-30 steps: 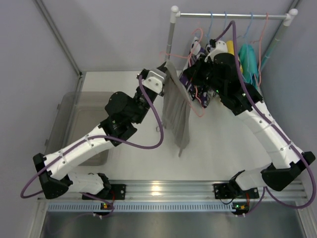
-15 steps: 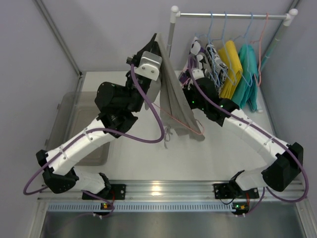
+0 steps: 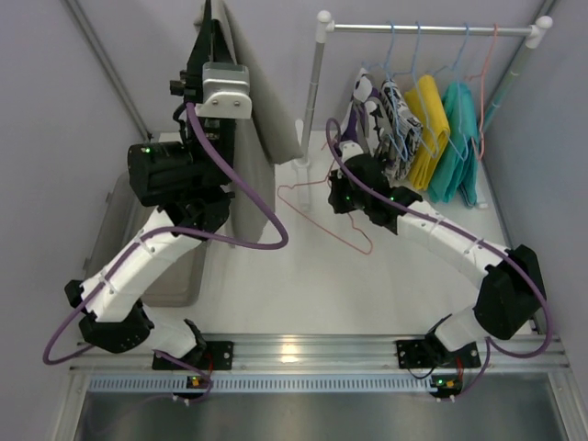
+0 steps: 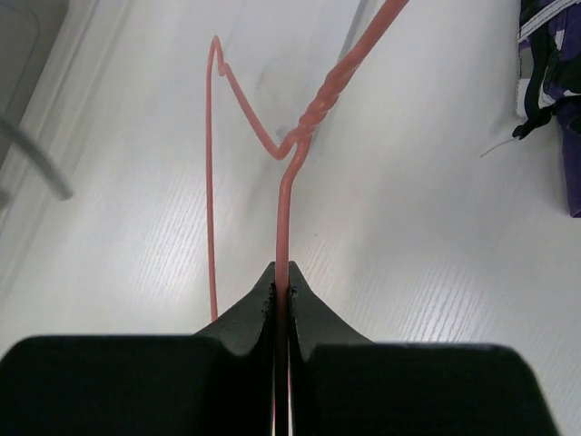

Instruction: Remove the trousers from the hanger

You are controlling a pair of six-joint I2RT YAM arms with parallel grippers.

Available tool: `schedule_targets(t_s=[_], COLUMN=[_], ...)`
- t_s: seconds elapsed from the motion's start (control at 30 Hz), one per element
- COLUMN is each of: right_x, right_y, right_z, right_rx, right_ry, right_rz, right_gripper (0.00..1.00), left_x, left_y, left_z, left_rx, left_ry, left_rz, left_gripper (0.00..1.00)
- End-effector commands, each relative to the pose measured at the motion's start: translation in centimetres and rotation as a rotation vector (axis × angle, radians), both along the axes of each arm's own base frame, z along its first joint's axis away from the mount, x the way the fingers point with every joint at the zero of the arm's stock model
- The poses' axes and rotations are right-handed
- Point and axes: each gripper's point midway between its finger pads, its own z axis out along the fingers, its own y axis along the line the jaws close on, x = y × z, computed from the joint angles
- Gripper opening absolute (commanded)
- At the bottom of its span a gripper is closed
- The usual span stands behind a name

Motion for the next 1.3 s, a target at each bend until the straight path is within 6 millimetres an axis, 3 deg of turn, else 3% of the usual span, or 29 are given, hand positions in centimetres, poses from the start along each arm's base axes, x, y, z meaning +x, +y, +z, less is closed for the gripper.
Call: schedule_targets(t_s=[0.0,0.13,0.2,0.23,0.3,0.33,0.4,0.43,0.47,0.63,0.83,1.03,1.27], right_x=[0.9,0.7,0.5,0.4,0.2,0.2,-0.1,-0.1,-0.1,-0.2,0.0,0.2,0.6], right_y=[1.8,2.2,2.1,2.0,1.9,1.8,1.8,1.8,1.8,1.7,1.9,2.0,2.1], right_z=[3.1,5.3,6.3,6.5,7.2,7.4,7.8,8.0,8.3,8.5,8.8,8.6,8.2], right_rx=[0.088,0.113,0.123,0.12,0.121,0.115,0.119,0.12,0.12,0.108,0.107,0.103,0.091], right_ry=[-0.084,-0.102,-0.115,-0.12,-0.135,-0.143,-0.149,-0.152,-0.157,-0.16,-0.166,-0.165,-0.157], right_rz=[0.009,0.025,0.039,0.042,0.053,0.057,0.069,0.07,0.074,0.083,0.086,0.082,0.078], right_gripper=[0.0,0.0,0.0,0.0,0.0,0.0,0.0,0.0,0.0,0.0,0.0,0.0,0.0], left_x=[-2.7,-3.1,-2.2,-2.1,-1.4,-1.9,-1.2,-2.1,-1.4,-2.1,-1.1,0.5,0.9], left_y=[4.4,7.5,9.2,11.3,12.6,14.7,15.7,16.9,18.0,23.6,28.8,31.6,31.7], left_z=[3.0,3.0,2.3,2.1,1.0,1.0,-0.3,-0.2,-1.0,-1.7,-3.1,-7.4,-9.4], left_rx=[-0.034,0.003,0.021,0.01,0.028,0.022,0.037,0.026,0.03,0.018,-0.009,0.011,0.037], left_ry=[-0.127,-0.164,-0.133,-0.112,-0.094,-0.1,-0.08,-0.087,-0.073,-0.091,-0.059,0.017,0.049], left_rz=[0.135,0.314,0.384,0.444,0.507,0.566,0.592,0.612,0.646,0.798,0.878,0.885,0.878], left_gripper=[0.0,0.0,0.0,0.0,0.0,0.0,0.0,0.0,0.0,0.0,0.0,0.0,0.0])
